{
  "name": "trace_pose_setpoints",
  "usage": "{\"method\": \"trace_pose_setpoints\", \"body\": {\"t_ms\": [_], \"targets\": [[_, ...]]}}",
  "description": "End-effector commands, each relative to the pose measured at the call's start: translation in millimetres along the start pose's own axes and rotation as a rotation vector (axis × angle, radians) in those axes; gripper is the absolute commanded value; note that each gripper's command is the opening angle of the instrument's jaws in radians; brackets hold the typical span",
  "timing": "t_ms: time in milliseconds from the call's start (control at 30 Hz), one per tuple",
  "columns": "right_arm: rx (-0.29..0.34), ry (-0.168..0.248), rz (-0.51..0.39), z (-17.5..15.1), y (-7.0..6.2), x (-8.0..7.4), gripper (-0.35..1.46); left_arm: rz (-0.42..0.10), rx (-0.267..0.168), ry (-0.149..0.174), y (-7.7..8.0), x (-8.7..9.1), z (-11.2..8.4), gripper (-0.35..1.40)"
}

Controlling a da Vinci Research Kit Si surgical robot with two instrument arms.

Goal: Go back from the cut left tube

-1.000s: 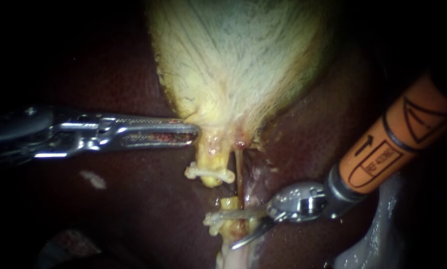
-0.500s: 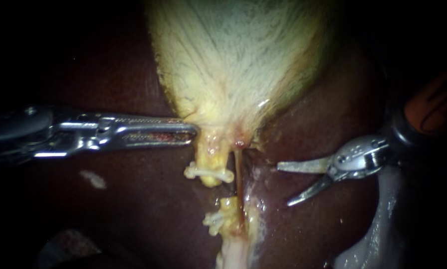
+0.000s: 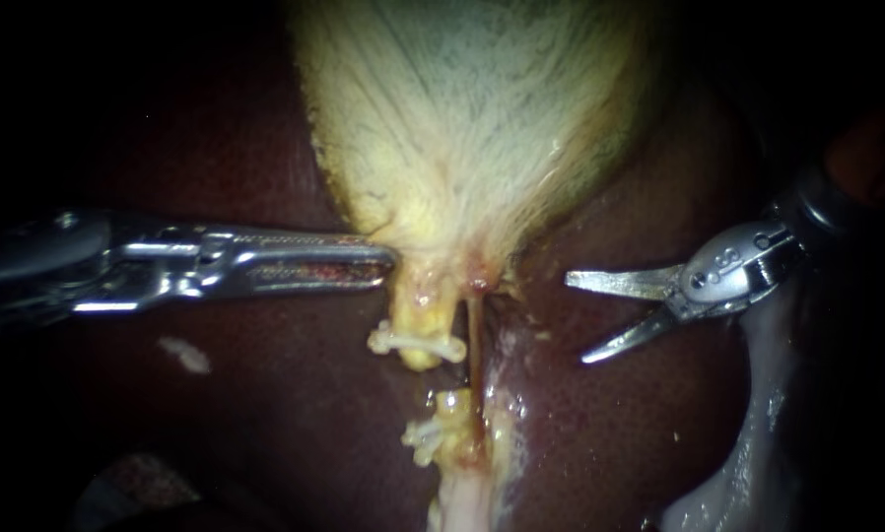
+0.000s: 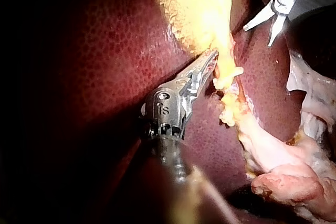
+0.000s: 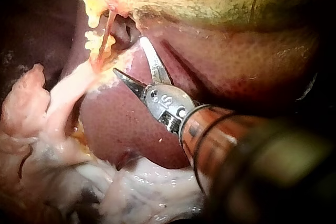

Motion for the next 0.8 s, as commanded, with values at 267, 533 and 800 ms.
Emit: {"method": "trace_pose_setpoints", "body": {"t_ms": [267, 533, 800], "targets": [[0.001, 0.001, -0.006, -0.1, 0.0, -0.1, 1.43, -0.008, 0.006, 0.014, -0.3, 0.6, 2.1, -0.35], [0.002, 0.001, -0.006, -0.2, -0.1, -0.2, 1.43, -0.008, 0.006, 0.014, -0.4, 0.7, 2.1, -0.35], [0.002, 0.001, -0.006, -0.2, 0.0, -0.2, 1.43, -0.008, 0.006, 0.014, -0.3, 0.7, 2.1, -0.35]]}}
